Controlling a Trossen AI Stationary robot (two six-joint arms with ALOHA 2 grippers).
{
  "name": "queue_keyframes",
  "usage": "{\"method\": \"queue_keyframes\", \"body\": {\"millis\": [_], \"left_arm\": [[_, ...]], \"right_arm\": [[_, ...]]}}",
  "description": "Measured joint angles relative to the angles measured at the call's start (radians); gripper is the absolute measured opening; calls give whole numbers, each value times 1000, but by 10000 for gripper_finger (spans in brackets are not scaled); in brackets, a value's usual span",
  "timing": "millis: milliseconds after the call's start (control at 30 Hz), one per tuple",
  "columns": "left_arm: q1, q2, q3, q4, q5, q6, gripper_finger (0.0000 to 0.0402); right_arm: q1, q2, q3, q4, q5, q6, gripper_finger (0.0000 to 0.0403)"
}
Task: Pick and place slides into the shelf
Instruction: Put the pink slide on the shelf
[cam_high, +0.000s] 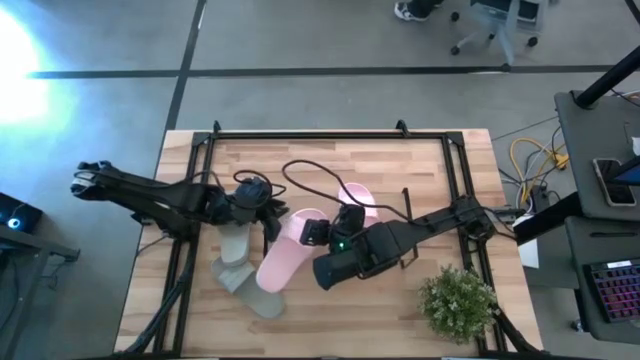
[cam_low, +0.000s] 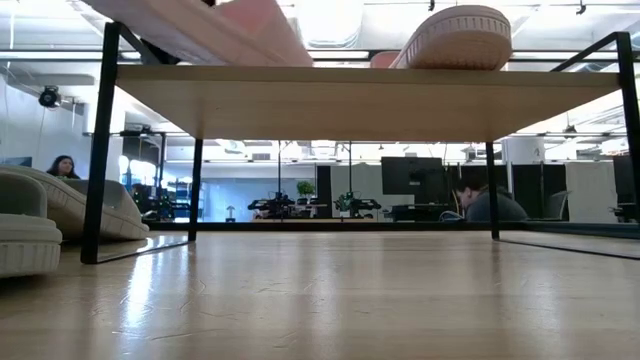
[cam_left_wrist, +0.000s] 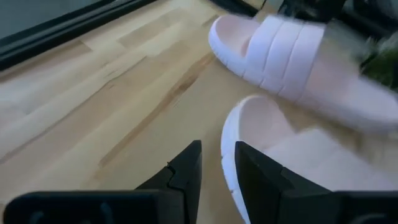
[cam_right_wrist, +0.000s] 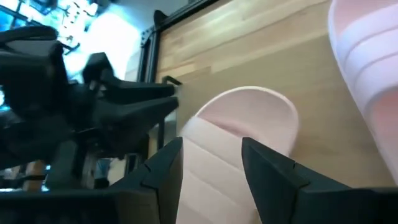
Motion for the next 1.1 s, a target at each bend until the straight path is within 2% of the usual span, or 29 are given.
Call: {"method": "queue_keyframes", "body": {"millis": [167, 233, 367, 433, 767, 933, 1100], "left_arm": [[-1, -50, 44, -235, 7, 16, 82], [-3, -78, 54, -280, 29, 10, 82], [-11, -133, 56, -261, 166, 8, 82], [-22, -135, 56, -259, 201, 7, 82], [-49, 10, 58, -262, 219, 8, 82], [-50, 66, 78, -262, 228, 10, 82], [-49, 89, 98, -252, 226, 32, 82]], "right_arm": [[25, 0, 10, -6, -56, -51, 155], [40, 0, 21, -4, -102, -94, 155], [76, 0, 28, 63, -201, -183, 154], [89, 0, 15, 126, -233, -210, 149], [43, 80, -14, 320, -362, -294, 78], [27, 83, -14, 281, -351, -304, 54], [17, 80, -14, 125, -351, -289, 48]]}}
